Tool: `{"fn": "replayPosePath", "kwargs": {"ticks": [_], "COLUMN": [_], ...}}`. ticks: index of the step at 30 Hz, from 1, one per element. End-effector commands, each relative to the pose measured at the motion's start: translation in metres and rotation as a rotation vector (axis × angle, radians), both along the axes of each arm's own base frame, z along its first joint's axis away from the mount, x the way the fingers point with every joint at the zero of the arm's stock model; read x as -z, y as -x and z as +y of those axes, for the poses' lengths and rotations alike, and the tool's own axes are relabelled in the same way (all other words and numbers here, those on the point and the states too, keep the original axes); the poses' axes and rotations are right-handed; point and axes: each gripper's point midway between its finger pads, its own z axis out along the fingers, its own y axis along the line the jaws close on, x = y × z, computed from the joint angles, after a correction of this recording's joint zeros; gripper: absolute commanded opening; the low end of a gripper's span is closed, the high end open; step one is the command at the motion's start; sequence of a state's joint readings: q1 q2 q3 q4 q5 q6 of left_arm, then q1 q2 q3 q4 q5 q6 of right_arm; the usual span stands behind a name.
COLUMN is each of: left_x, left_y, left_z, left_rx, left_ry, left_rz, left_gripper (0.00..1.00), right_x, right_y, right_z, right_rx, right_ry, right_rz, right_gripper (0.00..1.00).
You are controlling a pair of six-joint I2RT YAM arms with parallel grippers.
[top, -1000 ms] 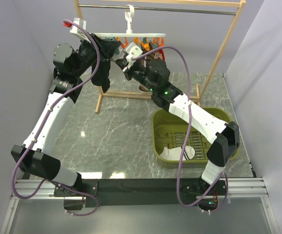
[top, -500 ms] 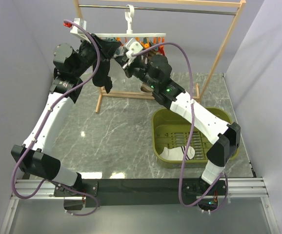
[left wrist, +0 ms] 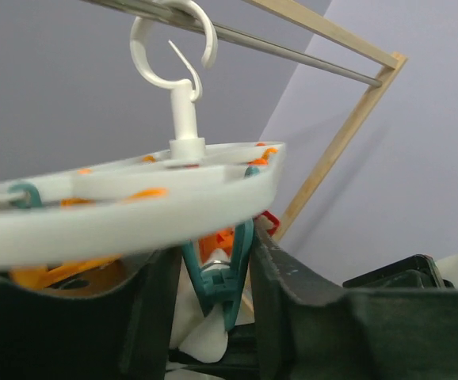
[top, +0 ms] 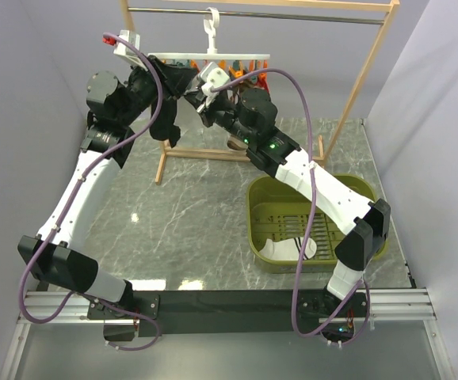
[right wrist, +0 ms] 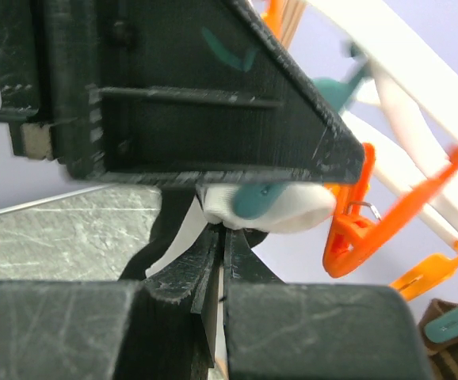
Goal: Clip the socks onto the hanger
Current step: Clamp the sock onto the hanger.
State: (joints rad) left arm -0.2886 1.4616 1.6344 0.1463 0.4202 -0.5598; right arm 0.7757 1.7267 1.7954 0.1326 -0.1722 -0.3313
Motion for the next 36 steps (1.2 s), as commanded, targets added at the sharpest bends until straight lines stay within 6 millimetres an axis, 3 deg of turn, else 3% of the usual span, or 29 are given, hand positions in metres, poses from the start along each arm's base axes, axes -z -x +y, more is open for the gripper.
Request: {"fn": "replayPosePath", "kwargs": {"ticks": [1, 5, 11, 14, 19, 20, 22, 23, 24, 26, 27, 29, 30, 31, 32, 33, 34, 36], "left_x": [-0.030, -0.032, -0.036, -0.038, -0.036, -0.036, -0.034, -0.033, -0.034, -0.030, -0.029, -0.026, -0.024, -0.023, -0.018, -0.018, -0.016, -0.010], "left_y": [0.026, 0.029, 0.029, 0.031, 0.032, 0.032, 0.032, 0.031, 0.033, 0.032, 0.033, 0.034, 0.036, 0.037, 0.037, 0.041, 0.044, 0.049], "left_z": [0.005, 0.009, 0.012, 0.012, 0.014, 0.014, 0.016, 0.017, 0.018, 0.018, 0.018, 0.017, 0.017, 0.017, 0.017, 0.018, 0.019, 0.021], "left_rx": [0.007, -0.012, -0.023, -0.020, -0.026, -0.030, -0.041, -0.045, -0.049, -0.051, -0.049, -0.038, -0.037, -0.036, -0.038, -0.039, -0.037, -0.044], "left_ry": [0.021, 0.034, 0.046, 0.052, 0.058, 0.059, 0.059, 0.056, 0.058, 0.050, 0.049, 0.041, 0.035, 0.032, 0.020, 0.014, 0.006, -0.012], "left_rz": [-0.109, -0.112, -0.104, -0.101, -0.085, -0.083, -0.074, -0.072, -0.073, -0.061, -0.056, -0.049, -0.044, -0.039, -0.024, -0.023, -0.020, 0.003], "left_gripper": [0.45, 0.62, 0.72, 0.78, 0.82, 0.82, 0.82, 0.82, 0.83, 0.84, 0.84, 0.84, 0.84, 0.84, 0.84, 0.85, 0.85, 0.86], "right_x": [-0.021, -0.023, -0.017, -0.010, 0.005, 0.006, 0.013, 0.014, 0.005, 0.021, 0.010, 0.025, 0.016, 0.027, 0.035, 0.025, 0.046, 0.047], "right_y": [0.004, 0.004, 0.003, 0.001, 0.007, 0.009, 0.021, 0.026, 0.036, 0.049, 0.060, 0.068, 0.080, 0.084, 0.084, 0.096, 0.099, 0.106], "right_z": [0.000, 0.000, 0.001, 0.001, 0.001, -0.001, -0.004, -0.007, -0.016, -0.022, -0.034, -0.048, -0.061, -0.068, -0.080, -0.096, -0.106, -0.137], "right_rx": [0.006, 0.005, 0.006, 0.014, -0.002, -0.004, -0.029, -0.037, -0.047, -0.064, -0.065, -0.028, -0.020, 0.003, 0.060, 0.076, 0.119, 0.226], "right_ry": [-0.040, -0.048, -0.067, -0.064, -0.044, -0.042, -0.024, -0.021, -0.034, -0.016, -0.034, -0.025, -0.040, -0.062, -0.068, -0.106, -0.111, -0.176], "right_rz": [-0.045, -0.040, 0.007, 0.049, 0.145, 0.168, 0.248, 0.271, 0.278, 0.352, 0.350, 0.431, 0.426, 0.495, 0.532, 0.533, 0.602, 0.628], "right_gripper": [0.00, 0.00, 0.00, 0.06, 0.31, 0.41, 0.49, 0.69, 0.75, 0.84, 0.86, 0.87, 0.87, 0.87, 0.88, 0.88, 0.89, 0.91]}}
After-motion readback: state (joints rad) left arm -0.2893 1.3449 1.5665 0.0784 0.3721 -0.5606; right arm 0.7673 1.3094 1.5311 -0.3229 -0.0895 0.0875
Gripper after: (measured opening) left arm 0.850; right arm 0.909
